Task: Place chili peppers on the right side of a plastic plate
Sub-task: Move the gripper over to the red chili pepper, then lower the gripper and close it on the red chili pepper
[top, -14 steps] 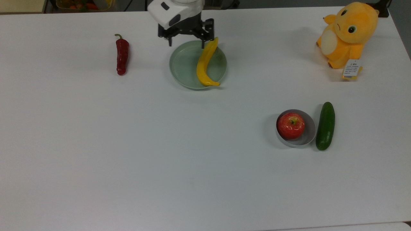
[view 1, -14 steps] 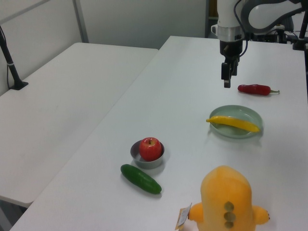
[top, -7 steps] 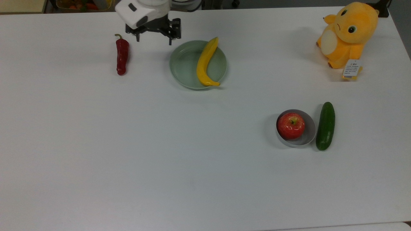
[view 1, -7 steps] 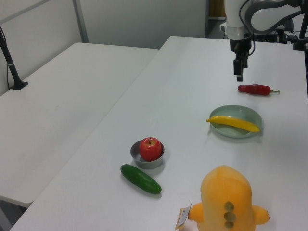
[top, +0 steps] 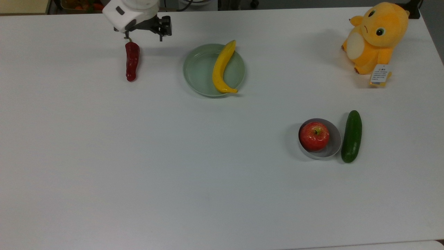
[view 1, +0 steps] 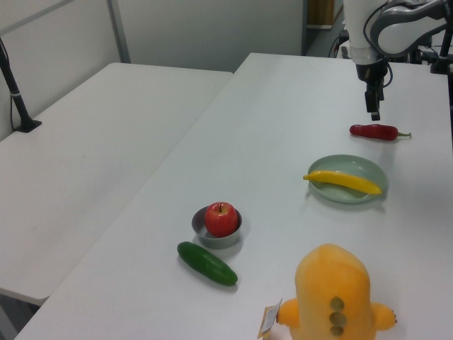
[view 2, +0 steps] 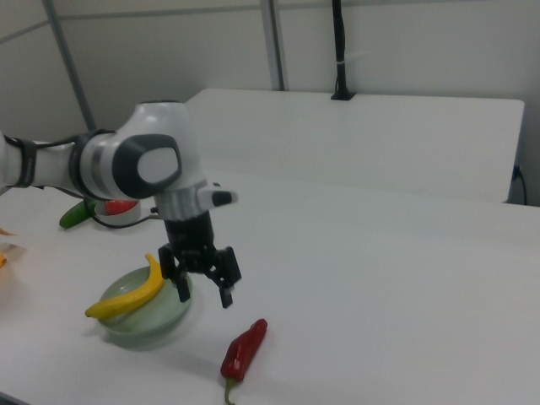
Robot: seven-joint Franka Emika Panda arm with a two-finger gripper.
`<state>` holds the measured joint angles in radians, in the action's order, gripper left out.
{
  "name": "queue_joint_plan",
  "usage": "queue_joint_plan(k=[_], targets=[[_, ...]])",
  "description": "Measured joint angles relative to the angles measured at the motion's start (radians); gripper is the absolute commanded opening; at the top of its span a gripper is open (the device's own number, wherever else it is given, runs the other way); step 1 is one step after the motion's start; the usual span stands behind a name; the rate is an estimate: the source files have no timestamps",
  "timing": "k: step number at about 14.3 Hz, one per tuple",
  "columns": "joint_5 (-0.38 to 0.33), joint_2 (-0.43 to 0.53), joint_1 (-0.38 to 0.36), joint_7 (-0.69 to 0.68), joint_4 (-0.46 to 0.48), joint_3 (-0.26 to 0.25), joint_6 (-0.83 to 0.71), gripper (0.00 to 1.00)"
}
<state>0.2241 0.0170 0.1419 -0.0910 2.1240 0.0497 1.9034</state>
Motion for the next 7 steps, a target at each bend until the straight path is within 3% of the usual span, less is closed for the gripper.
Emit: queue_joint_plan(k=[7], targets=[[0.004, -0.115, 0.103, -0.013, 0.014, -0.001, 0.183, 1.0]])
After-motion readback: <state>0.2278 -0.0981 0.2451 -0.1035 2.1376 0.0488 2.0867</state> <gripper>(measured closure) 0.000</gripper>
